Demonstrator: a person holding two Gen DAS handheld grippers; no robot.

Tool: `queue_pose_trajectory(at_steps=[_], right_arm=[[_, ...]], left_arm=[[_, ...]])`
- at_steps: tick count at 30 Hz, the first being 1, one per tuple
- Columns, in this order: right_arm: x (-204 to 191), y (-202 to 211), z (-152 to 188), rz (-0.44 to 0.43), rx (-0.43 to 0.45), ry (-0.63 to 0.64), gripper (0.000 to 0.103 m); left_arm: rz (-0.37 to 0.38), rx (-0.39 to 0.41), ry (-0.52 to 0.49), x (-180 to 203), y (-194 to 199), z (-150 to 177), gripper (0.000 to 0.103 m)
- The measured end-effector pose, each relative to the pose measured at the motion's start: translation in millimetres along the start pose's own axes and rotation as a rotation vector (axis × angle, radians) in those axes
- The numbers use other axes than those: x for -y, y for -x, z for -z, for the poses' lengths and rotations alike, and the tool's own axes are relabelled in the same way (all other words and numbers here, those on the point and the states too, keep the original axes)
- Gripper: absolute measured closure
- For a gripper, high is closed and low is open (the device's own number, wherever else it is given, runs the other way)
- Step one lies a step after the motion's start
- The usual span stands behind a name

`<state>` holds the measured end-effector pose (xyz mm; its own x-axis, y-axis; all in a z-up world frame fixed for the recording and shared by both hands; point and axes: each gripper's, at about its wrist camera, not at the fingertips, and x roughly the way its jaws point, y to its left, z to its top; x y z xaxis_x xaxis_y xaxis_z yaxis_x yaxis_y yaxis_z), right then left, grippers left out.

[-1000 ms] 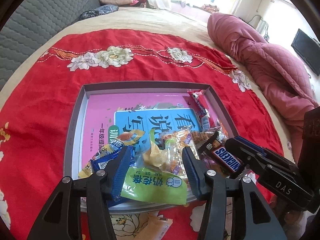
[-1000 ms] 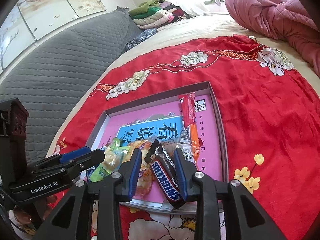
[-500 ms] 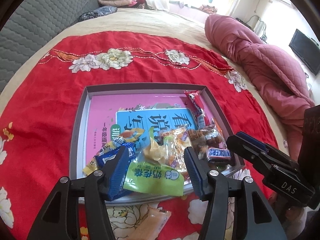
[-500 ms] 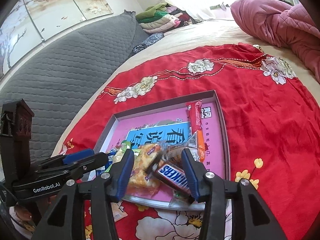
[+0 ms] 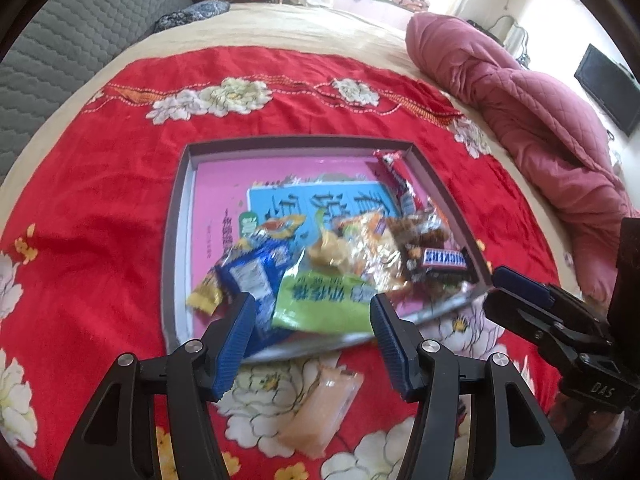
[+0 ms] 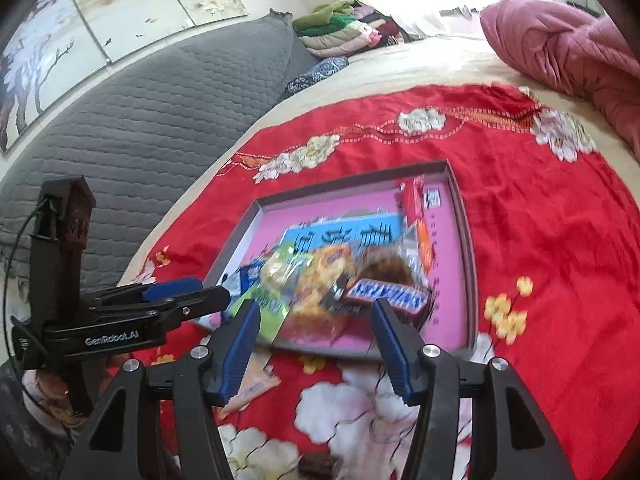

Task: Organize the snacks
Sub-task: 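Move the right tool to the brown chocolate piece while the left tool reaches the peach wafer packet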

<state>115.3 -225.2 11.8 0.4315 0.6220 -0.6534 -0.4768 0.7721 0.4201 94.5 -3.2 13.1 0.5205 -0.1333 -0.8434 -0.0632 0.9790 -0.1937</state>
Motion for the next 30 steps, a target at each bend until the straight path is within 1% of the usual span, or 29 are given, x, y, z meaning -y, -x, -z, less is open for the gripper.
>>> queue_pose_trajectory(at_steps=[2, 5, 8, 12, 19, 22, 30], right_arm=[[-1.6, 2.8, 7.1, -0.013, -0.008, -0.020, 0.046], [-7.2, 4.5, 18.3, 0.002, -0.023, -0.026, 0.045], [-10.7, 2.8, 29.1, 0.041, -0.048, -0.020, 0.044], [-9.2, -1.0, 45.7, 0.078, -0.111, -0.037, 0.044], [-14.1, 1.4, 68.5, 0.149, -0.168, -0.013, 0.044], [-14.2, -4.4, 76.2, 0.168, -0.207, -0.012, 0.044], [-15.6, -16.9, 85.6, 0.189, -0.261, 0.005, 0.044]], left_arm=[[-0.006, -0.012, -0.003, -3.4, 1.7, 5.6, 0.042], [-0.007, -0.032, -0.015, -6.5, 3.3, 14.7, 0.042], [-0.005, -0.048, -0.031, -6.0, 3.9, 23.0, 0.042], [0.004, -0.072, -0.066, -3.5, 2.6, 35.1, 0.042], [0.015, -0.110, -0.089, -0.8, -5.4, 50.2, 0.042], [0.015, -0.124, -0.100, -0.4, -9.9, 54.5, 0.042], [0.012, -0.175, -0.125, 1.4, -24.9, 65.7, 0.042]])
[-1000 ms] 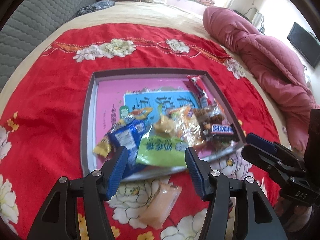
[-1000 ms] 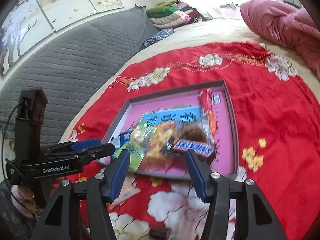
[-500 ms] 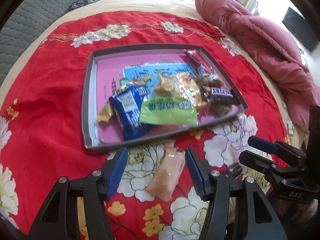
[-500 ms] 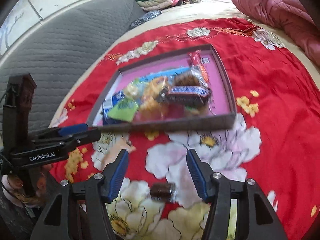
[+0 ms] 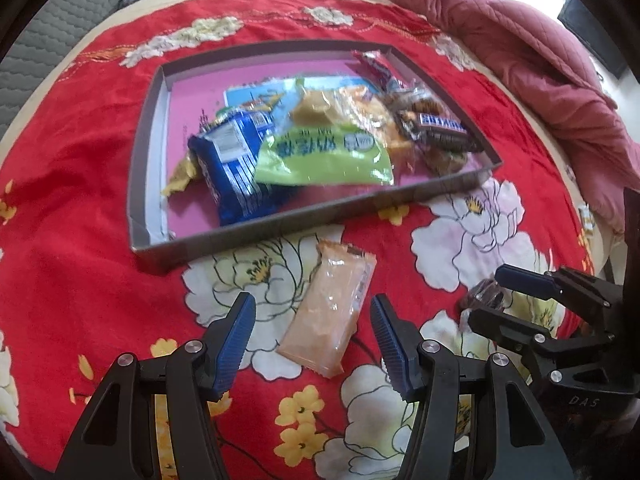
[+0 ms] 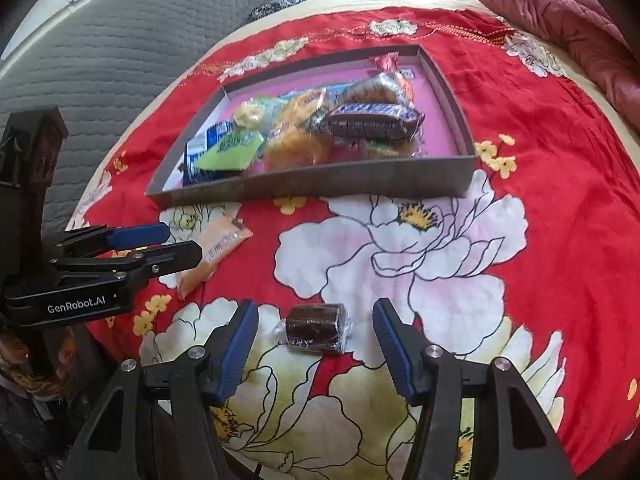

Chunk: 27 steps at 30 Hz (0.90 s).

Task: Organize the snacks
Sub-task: 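Move the right tool to the brown chocolate piece while the left tool reaches the peach wafer packet, then grasp the chocolate piece with the right tool while the left tool grasps the wafer packet, lift both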

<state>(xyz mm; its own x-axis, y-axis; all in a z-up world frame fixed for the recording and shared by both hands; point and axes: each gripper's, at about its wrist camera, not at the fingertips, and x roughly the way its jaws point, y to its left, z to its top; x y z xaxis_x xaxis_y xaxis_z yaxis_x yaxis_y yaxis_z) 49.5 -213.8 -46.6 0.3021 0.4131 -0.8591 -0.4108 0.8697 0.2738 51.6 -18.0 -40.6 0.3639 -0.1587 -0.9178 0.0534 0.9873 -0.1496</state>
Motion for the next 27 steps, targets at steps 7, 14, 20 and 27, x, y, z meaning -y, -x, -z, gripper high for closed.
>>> queue_pose_trajectory(at_steps=[7, 14, 20, 27], right_arm=[[-8.1, -10.1, 2.7, 0.023, -0.021, 0.054, 0.050], [-8.3, -12.2, 3.9, 0.027, -0.020, 0.059, 0.063], [-4.8, -9.5, 1.6, -0.005, -0.009, 0.035, 0.064], [1.4, 0.8, -6.2, -0.050, 0.050, 0.002, 0.065]], left_arm=[[0.008, -0.014, -0.008, 4.9, -9.6, 4.6, 0.042], [0.000, -0.016, -0.020, 12.6, -18.2, 6.0, 0.042], [-0.008, 0.003, -0.054, 20.3, -23.1, 7.7, 0.048], [0.029, 0.018, -0.010, 7.5, -21.9, 3.9, 0.071]])
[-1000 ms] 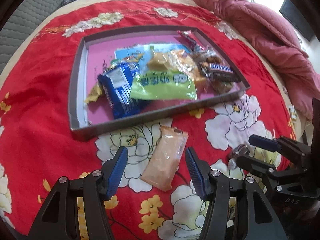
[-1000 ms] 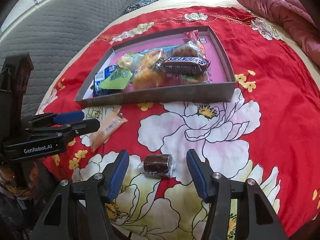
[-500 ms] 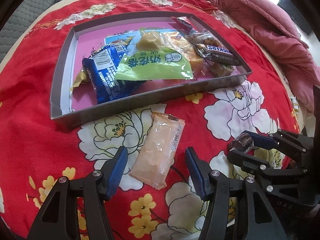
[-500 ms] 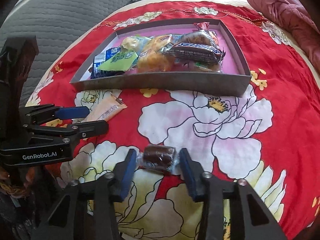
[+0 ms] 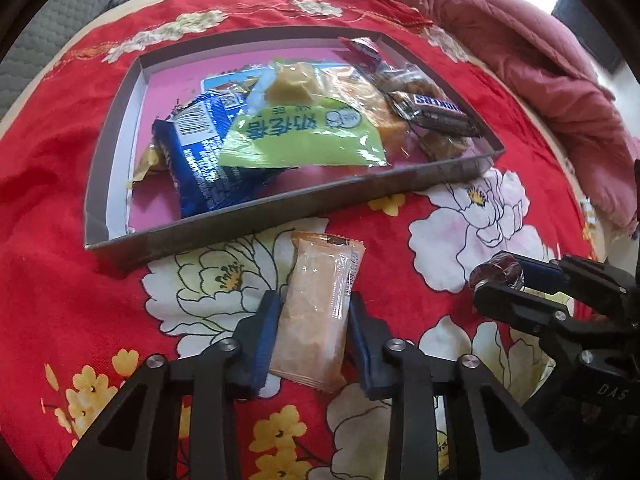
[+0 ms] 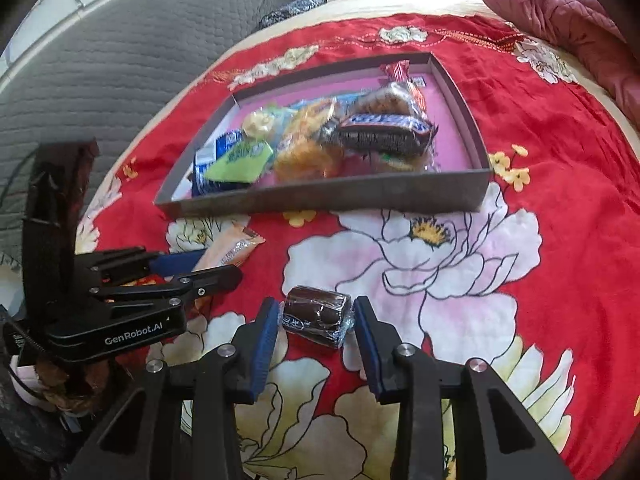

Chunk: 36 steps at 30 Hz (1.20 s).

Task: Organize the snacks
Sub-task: 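Grasp the chocolate piece with the right tool while the left tool grasps the wafer packet, lift both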

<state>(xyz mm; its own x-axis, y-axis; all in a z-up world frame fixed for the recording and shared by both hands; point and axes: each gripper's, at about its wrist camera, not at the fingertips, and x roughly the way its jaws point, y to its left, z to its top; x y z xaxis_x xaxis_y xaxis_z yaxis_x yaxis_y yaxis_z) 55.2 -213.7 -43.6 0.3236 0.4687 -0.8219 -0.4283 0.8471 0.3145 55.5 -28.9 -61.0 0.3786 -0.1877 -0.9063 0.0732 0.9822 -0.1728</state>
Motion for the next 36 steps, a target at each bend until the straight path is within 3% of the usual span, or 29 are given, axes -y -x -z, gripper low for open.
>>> queue_pose_trajectory(at_steps=[6, 20, 36], right_arm=[[3.9, 5.7, -5.7, -0.012, 0.036, -0.013, 0.065], [14.1, 23.2, -18.4, -0.027, 0.147, -0.049, 0.064], [37.0, 21.3, -49.4, -0.003, 0.219, -0.092, 0.064]], left_arm=[[0.042, 0.018, 0.032, -5.4, 11.9, -0.3, 0.073], [0.046, 0.153, 0.096, -20.5, 64.6, -17.5, 0.073], [-0.011, 0.212, 0.120, -23.9, 54.8, -59.5, 0.073]])
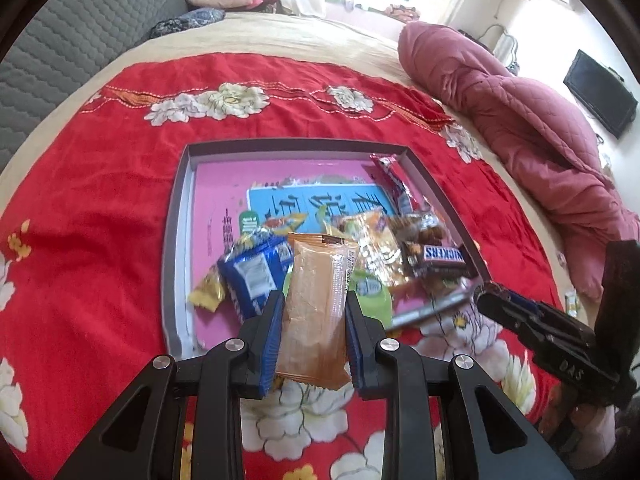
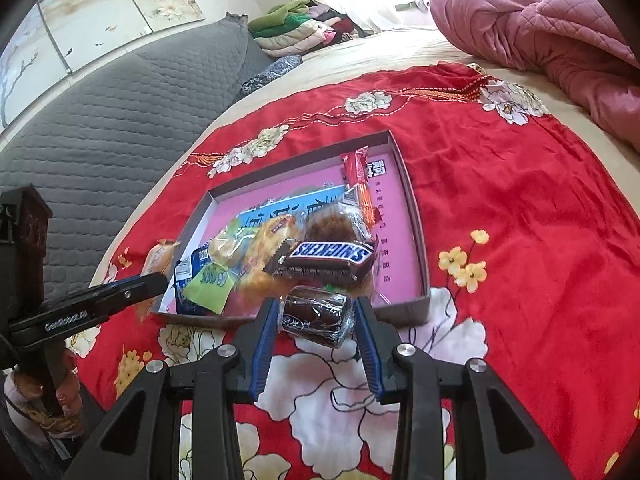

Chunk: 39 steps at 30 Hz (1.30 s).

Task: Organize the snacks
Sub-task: 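Grasp the chocolate piece with the right tool while the left tool grasps the wafer packet, lift both, then lower both held snacks into the box and open both tools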

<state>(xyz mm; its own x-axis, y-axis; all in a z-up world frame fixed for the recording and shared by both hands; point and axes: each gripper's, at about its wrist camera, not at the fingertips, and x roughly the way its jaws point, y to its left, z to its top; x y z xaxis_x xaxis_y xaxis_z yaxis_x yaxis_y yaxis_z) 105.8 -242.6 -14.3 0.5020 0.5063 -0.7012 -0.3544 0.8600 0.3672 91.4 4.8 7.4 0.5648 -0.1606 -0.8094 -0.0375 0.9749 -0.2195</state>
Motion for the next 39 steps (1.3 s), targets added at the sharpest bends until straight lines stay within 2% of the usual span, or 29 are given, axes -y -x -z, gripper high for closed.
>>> queue_pose_trajectory(at_steps=[15, 23, 39], right_arm=[[-21.4, -24.2, -7.0, -0.009, -0.001, 0.083, 0.065], [-33.0, -40.1, -8.7, -0.015, -0.017, 0.131, 0.065], [-25.1, -52.5, -12.8, -0.001, -0.030, 0.113, 0.064]], left_arm=[[-0.080, -0.005, -0.021, 6.3, -28.1, -9.6, 0.073], [-0.093, -0.015, -0.010, 3.5, -33.2, -10.5, 0.073], [-0.093, -0.025, 0.008, 1.3, -38.3, -14.0, 0.073]])
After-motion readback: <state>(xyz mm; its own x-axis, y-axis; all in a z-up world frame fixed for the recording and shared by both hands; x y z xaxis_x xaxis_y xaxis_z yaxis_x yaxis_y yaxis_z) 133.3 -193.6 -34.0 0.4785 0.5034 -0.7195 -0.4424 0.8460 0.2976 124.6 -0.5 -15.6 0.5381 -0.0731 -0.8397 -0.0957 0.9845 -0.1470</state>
